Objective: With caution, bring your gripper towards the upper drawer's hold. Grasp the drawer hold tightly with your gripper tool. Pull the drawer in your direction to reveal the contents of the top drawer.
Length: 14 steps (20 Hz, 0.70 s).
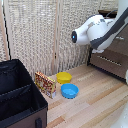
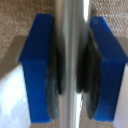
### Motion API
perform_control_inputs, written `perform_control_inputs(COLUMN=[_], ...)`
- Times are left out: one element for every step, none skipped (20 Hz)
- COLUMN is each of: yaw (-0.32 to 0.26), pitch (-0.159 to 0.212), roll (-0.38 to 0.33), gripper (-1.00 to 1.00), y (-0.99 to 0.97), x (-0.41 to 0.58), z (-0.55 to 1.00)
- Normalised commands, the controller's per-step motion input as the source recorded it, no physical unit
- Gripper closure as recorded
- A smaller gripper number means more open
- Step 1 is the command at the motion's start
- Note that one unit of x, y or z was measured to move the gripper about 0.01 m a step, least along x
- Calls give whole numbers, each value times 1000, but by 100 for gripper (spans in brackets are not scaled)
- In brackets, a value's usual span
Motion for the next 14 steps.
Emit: perform_control_inputs(yaw=[-26,-29,-31,-36,-45,-19,0,0,0,0,0,0,0,0], pitch=[0,0,0,0,0,0,0,0,0,0,0,0,0,0], roll=[-13,-6,-3,0,-1,-49,-10,-4,-6,0,0,0,0,0], gripper=[100,100,100,100,100,100,-100,-100,-100,-100,-100,-100,-100,-100], y=[986,977,969,866,631,483,57,14,0,0,0,0,0,0], x=[86,111,117,126,106,134,134,120,106,106,74,114,123,106], z=[-231,-217,-194,-177,-80,-26,0,0,17,14,29,29,23,40])
